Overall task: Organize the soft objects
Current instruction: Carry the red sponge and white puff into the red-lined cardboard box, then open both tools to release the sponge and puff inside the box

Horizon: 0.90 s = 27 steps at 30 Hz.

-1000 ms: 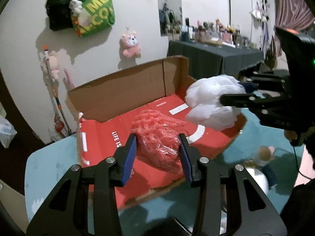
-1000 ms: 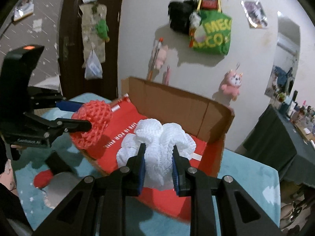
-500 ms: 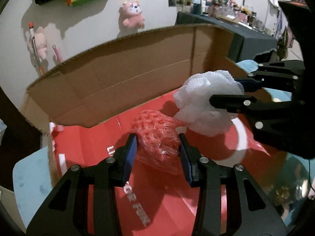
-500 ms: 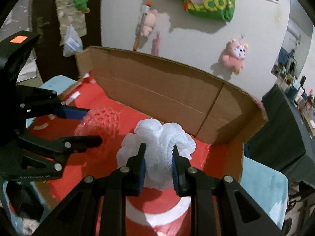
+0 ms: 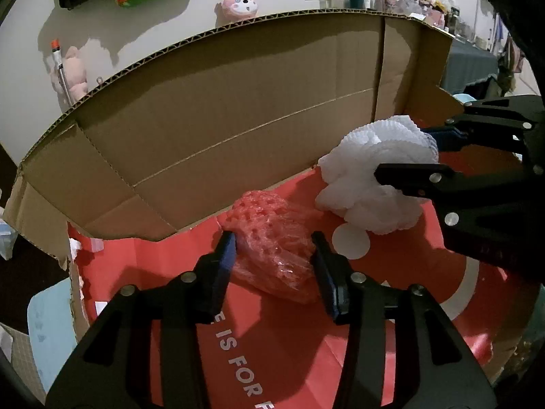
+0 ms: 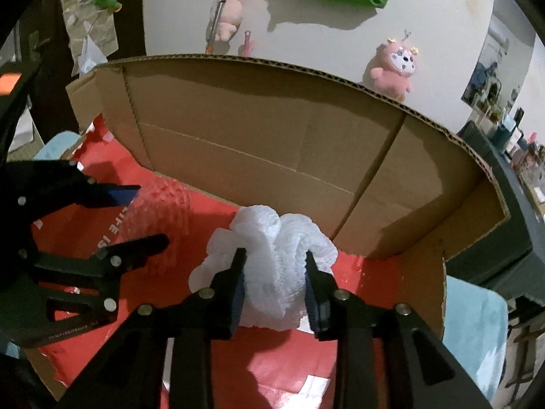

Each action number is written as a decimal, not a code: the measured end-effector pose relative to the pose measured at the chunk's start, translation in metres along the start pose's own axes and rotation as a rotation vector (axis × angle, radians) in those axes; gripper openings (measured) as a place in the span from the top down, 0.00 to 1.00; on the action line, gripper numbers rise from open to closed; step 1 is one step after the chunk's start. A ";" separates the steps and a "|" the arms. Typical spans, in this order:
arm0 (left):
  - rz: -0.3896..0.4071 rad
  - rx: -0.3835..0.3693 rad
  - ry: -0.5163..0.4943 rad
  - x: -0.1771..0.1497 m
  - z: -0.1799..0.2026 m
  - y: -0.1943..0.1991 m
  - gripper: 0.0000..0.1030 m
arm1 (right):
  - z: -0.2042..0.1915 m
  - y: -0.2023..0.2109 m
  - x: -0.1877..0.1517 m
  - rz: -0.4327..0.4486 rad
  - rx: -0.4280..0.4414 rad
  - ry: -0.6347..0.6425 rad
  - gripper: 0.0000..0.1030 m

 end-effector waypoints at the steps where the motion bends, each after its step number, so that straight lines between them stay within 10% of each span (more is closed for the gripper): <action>1: -0.001 -0.004 0.003 -0.001 0.000 0.001 0.55 | 0.002 0.000 0.000 -0.003 0.003 -0.009 0.65; 27: 0.041 -0.008 0.045 0.000 -0.008 0.019 0.20 | 0.016 0.001 -0.001 -0.032 0.031 -0.068 0.25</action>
Point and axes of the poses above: each gripper's, at about its wrist camera, not at the fingertips, and y roughly against the way its jaws point, z to its right, x to its top, the point moved 3 cm from there along -y, roughly the way its jaws point, and after that the axes turned 14 degrees about -x, right-handed, at the moved point
